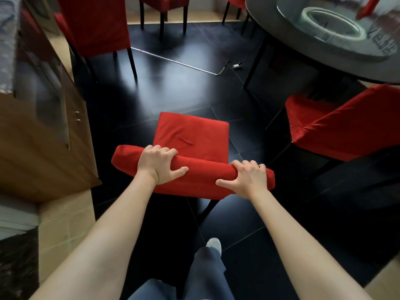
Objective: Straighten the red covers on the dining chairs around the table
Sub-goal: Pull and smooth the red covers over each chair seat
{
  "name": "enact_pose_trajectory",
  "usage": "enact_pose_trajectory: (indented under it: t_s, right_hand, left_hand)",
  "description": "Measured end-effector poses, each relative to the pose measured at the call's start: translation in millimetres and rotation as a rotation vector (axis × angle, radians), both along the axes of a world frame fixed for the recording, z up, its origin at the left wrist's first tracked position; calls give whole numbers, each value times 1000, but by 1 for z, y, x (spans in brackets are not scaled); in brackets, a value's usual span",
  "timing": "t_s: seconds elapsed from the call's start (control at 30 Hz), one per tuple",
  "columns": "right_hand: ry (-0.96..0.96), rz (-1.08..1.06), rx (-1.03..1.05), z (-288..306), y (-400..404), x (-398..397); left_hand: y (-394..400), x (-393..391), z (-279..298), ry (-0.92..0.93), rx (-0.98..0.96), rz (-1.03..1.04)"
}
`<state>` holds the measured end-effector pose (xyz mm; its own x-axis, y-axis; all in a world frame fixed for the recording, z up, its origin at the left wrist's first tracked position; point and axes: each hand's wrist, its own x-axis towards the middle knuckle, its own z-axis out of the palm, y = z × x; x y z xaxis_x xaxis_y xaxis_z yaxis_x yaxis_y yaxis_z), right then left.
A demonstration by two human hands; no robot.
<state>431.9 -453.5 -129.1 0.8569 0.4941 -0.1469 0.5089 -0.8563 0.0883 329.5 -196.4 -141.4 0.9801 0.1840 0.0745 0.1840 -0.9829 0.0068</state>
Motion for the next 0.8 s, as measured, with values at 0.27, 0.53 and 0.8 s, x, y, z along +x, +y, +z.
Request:
enact_pose_trajectory:
  t_s: [0.27, 0.53, 0.8]
  right_hand:
    - [-36, 6, 15, -1, -2, 16]
    - [-62, 0, 11, -3, -5, 42]
    - [-47, -30, 12, -2, -10, 78]
  left_hand:
    - [-2, 14, -3, -32, -1, 11]
    - [-3, 41, -6, -60, 1, -4]
    - [-7, 83, -5, -70, -3, -18]
